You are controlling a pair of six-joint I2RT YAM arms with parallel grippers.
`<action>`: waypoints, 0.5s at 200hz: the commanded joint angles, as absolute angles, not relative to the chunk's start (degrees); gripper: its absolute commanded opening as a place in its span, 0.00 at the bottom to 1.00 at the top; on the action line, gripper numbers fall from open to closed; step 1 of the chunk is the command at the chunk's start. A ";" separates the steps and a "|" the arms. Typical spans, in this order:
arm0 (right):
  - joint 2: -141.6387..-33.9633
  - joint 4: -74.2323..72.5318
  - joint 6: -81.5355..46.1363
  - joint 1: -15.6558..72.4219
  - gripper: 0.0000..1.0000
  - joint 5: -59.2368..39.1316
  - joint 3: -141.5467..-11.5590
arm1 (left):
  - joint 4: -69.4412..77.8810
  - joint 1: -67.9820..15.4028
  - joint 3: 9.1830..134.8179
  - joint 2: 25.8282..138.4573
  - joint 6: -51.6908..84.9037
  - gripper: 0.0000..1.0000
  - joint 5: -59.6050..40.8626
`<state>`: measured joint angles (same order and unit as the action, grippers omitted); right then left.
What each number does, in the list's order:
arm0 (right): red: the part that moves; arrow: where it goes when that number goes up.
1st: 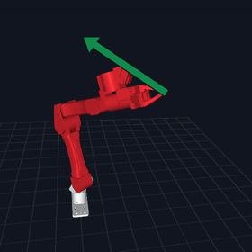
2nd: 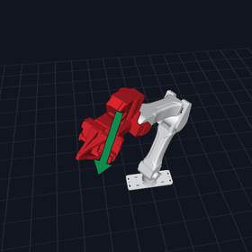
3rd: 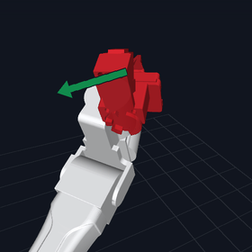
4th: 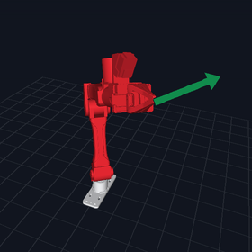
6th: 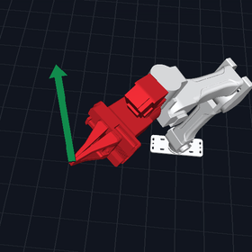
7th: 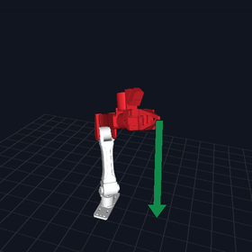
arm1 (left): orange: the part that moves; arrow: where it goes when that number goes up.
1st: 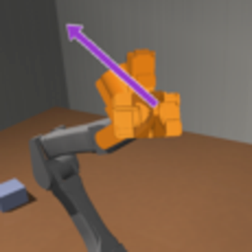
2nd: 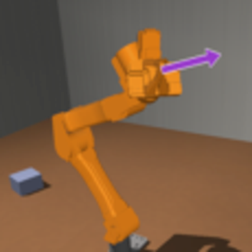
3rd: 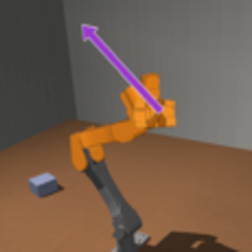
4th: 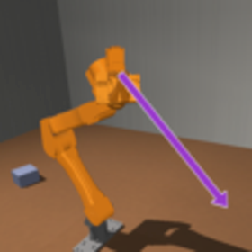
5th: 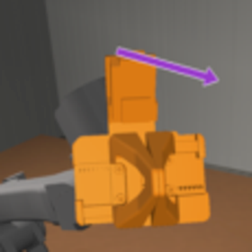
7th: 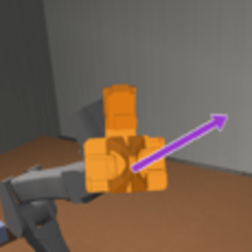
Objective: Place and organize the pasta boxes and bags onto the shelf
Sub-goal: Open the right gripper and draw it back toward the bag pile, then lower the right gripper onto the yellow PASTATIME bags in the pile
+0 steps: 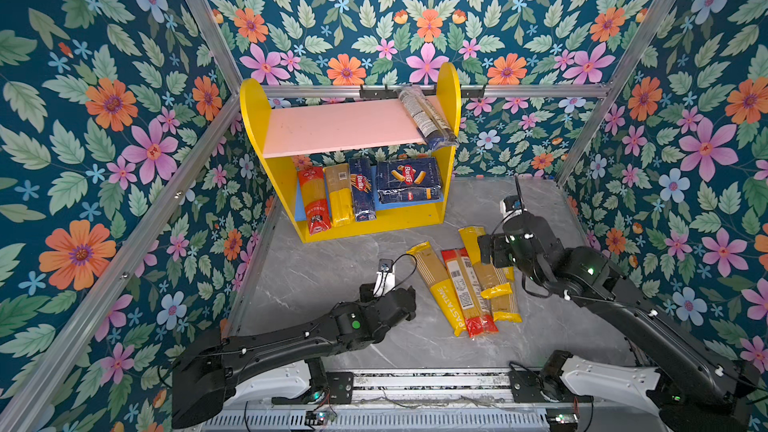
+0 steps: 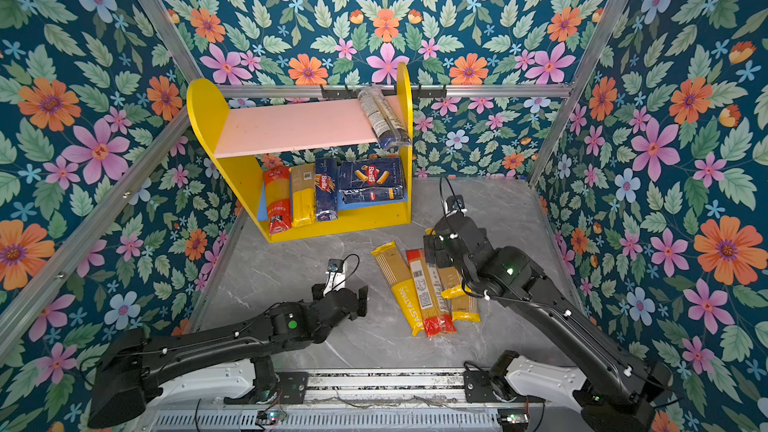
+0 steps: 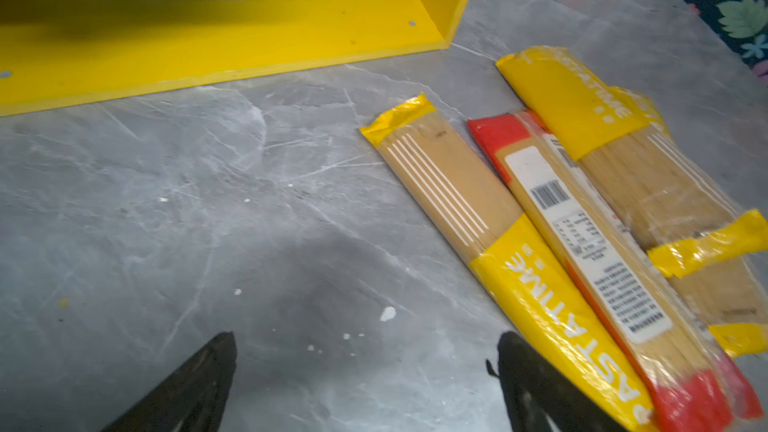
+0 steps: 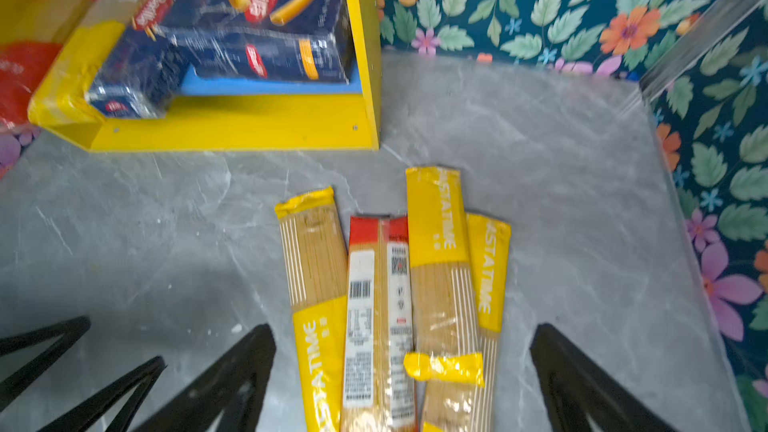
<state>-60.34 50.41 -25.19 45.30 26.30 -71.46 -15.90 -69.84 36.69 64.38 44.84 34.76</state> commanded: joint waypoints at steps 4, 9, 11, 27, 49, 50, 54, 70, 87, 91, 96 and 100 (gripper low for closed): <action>-57.42 54.15 -35.65 47.12 0.98 26.70 -65.33 | -14.50 -71.98 38.53 67.00 47.49 1.00 36.69; -56.81 54.00 -36.59 47.59 0.98 26.00 -63.71 | -14.90 -72.22 38.57 67.06 47.83 1.00 37.21; -56.57 53.80 -36.97 47.78 0.98 25.68 -63.26 | -15.00 -72.37 38.49 66.99 48.06 1.00 37.34; -55.15 52.34 -40.02 49.46 0.98 23.30 -58.15 | -15.59 -72.52 37.69 65.42 48.93 1.00 37.81; -55.30 50.92 -43.94 52.03 0.99 22.19 -52.65 | -17.63 -72.59 35.92 61.01 50.51 1.00 39.45; -55.34 50.86 -44.03 52.07 0.99 22.08 -52.39 | -17.78 -72.60 35.85 60.78 50.57 1.00 39.54; -55.50 50.35 -44.48 52.26 0.99 21.52 -51.48 | -18.46 -72.59 35.55 59.82 50.92 1.00 39.98; -56.00 47.57 -46.05 52.88 0.99 19.05 -47.97 | -21.81 -72.61 34.68 56.18 52.08 1.00 41.68; -56.16 44.93 -47.29 52.90 0.99 17.37 -44.78 | -25.99 -72.60 34.19 52.48 53.27 1.00 43.38; -56.24 44.56 -47.57 52.84 0.99 17.31 -44.16 | -27.02 -72.64 34.11 51.69 53.59 1.00 43.78; -56.32 44.03 -47.86 52.82 0.99 17.15 -43.48 | -28.37 -72.60 34.10 50.67 54.05 1.00 44.29; -56.40 43.58 -48.12 52.85 0.99 16.98 -42.99 | -29.44 -72.60 34.10 49.78 54.27 1.00 44.69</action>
<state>-56.16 48.03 -44.42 52.71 19.25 -45.41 -21.74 -72.60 34.35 53.43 51.35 40.47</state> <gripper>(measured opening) 0.992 0.998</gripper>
